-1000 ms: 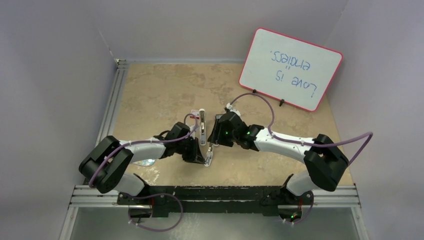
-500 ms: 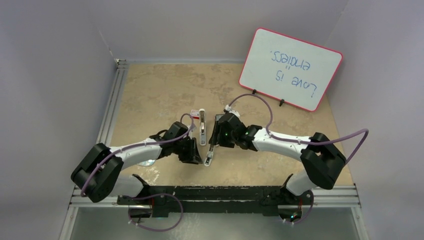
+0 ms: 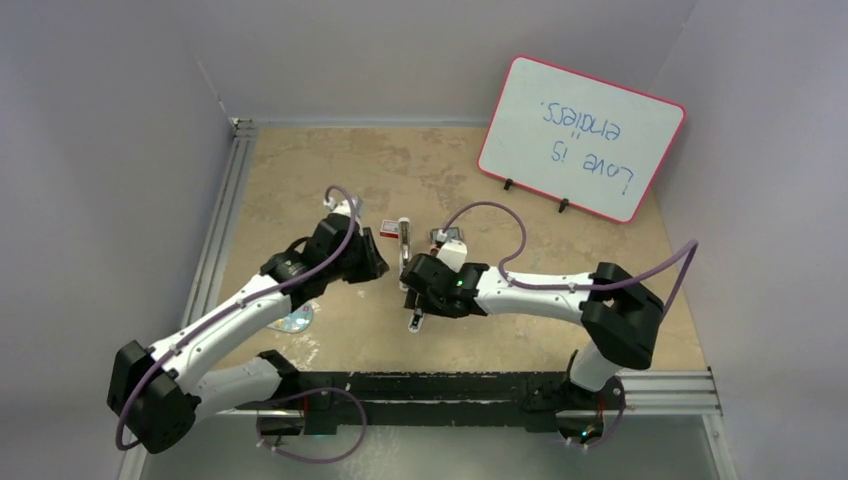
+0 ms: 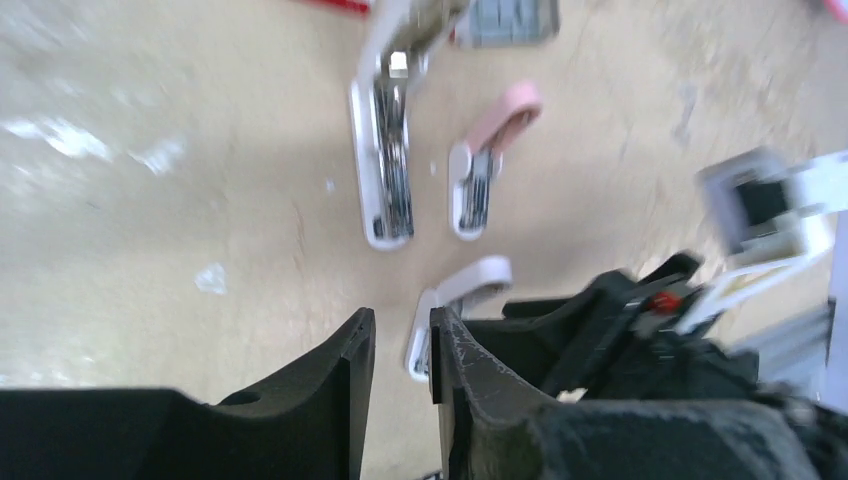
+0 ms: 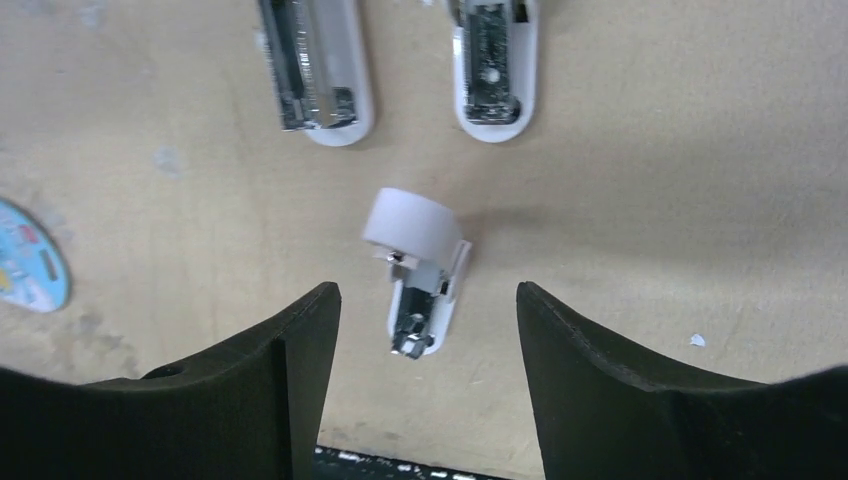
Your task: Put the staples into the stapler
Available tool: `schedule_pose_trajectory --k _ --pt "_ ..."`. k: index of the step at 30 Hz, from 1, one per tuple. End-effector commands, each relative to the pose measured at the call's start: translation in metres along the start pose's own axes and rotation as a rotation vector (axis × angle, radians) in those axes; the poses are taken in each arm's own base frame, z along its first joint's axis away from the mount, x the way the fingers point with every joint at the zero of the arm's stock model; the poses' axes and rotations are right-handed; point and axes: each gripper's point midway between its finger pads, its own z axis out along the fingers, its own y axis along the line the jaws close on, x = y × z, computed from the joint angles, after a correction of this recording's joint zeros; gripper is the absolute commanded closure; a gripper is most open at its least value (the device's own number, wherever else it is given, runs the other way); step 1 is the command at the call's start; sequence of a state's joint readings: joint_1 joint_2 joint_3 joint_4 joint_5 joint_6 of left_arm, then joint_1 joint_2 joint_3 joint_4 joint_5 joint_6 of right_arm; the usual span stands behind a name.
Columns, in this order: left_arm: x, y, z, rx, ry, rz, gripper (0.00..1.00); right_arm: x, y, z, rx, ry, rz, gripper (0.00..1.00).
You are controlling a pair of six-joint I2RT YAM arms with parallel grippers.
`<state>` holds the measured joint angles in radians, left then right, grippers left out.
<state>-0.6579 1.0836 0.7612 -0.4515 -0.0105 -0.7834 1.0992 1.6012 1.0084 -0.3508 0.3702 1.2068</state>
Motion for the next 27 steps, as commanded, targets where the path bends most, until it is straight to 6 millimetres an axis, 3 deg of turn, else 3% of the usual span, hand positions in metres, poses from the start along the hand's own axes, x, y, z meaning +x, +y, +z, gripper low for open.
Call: schedule_pose_trajectory --k 1,4,8,17,22,27 --pt "-0.06 0.003 -0.037 -0.1 -0.239 0.053 0.73 -0.009 -0.011 0.002 0.102 -0.059 0.049 0.34" --pt "-0.079 0.002 -0.052 -0.113 -0.323 0.069 0.7 -0.004 -0.005 0.007 0.088 -0.038 0.035 0.38" --pt "-0.088 0.001 -0.062 -0.124 -0.356 0.079 0.68 0.0 0.003 0.013 0.073 -0.02 0.02 0.43" --pt "-0.082 0.008 -0.056 -0.148 -0.337 0.088 0.67 0.007 0.006 0.022 0.079 0.007 0.006 0.46" --pt "-0.082 0.009 -0.055 -0.151 -0.334 0.09 0.68 0.011 0.005 0.027 0.094 0.017 -0.018 0.64" --pt "-0.083 0.006 -0.059 -0.143 -0.34 0.072 0.72 0.01 0.019 0.024 0.071 0.006 -0.074 0.7"
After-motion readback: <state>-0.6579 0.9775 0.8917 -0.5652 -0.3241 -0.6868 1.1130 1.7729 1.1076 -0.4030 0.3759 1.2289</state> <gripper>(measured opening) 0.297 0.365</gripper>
